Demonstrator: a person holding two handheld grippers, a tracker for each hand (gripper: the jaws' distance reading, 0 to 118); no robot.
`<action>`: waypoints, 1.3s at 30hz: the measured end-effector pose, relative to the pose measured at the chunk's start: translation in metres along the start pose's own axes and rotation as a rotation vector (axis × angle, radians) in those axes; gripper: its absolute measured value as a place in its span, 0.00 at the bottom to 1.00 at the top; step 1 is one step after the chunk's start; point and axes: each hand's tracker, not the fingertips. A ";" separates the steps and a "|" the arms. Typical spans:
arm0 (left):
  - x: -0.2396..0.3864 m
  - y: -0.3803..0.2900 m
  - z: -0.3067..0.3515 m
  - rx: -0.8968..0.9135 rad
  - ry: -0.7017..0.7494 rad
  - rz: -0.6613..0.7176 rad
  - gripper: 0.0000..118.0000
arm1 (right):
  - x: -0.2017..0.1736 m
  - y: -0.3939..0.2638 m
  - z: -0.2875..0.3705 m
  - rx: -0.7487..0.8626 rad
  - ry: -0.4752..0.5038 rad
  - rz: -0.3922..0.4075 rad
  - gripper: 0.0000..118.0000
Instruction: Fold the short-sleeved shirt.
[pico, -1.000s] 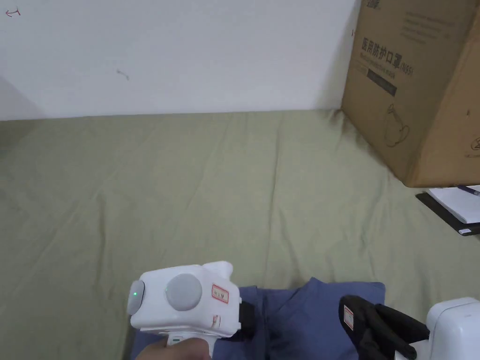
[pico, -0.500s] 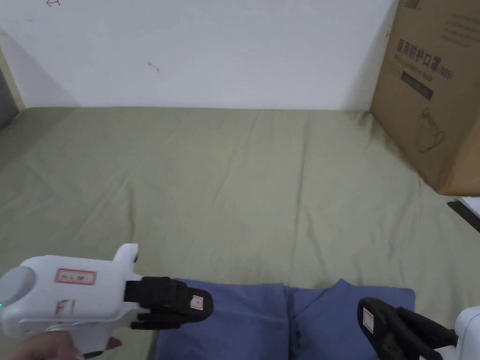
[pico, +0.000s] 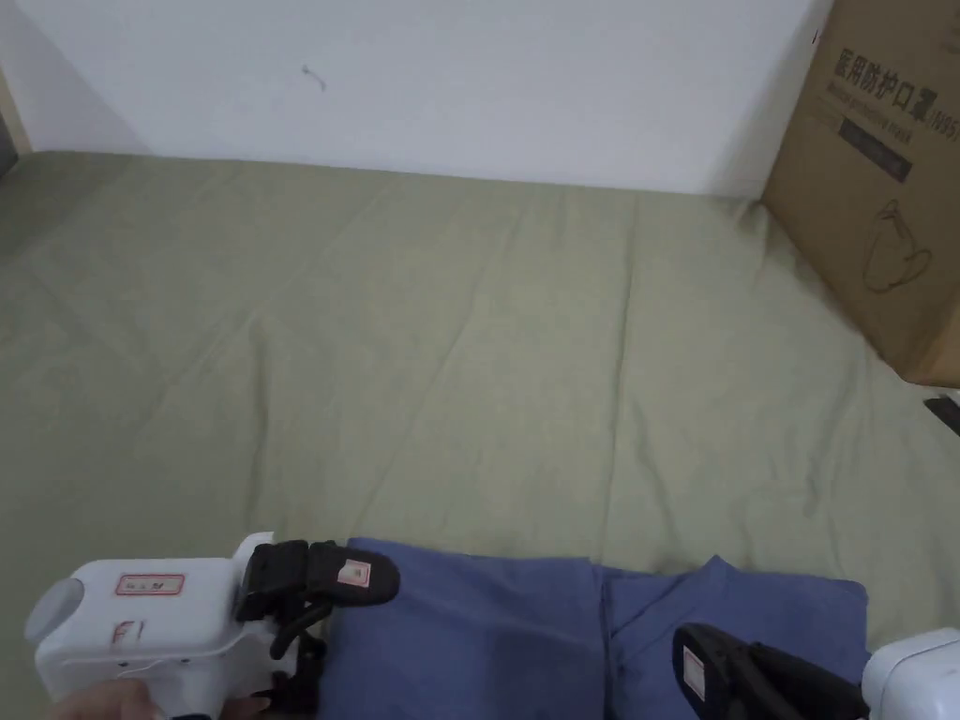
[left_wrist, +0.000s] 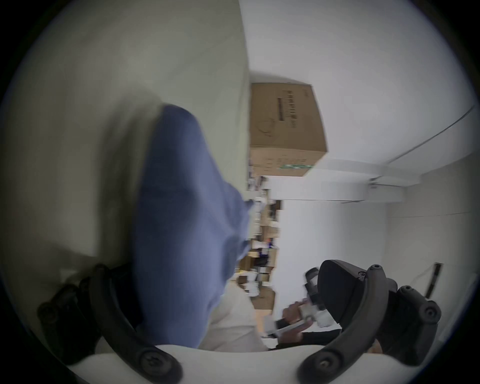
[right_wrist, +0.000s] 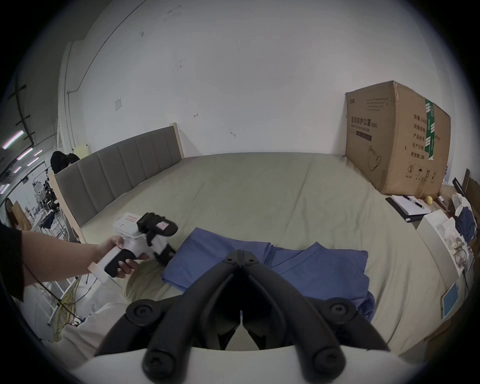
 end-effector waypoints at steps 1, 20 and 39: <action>-0.003 0.000 -0.007 0.019 0.002 0.023 0.97 | -0.001 0.000 -0.002 -0.006 0.002 -0.006 0.00; 0.154 -0.036 0.017 0.186 1.196 -0.446 0.04 | 0.015 0.014 0.032 0.063 0.023 -0.046 0.00; 0.121 -0.047 -0.190 -0.058 1.003 -0.233 0.46 | 0.061 0.000 0.064 0.080 -0.021 -0.137 0.00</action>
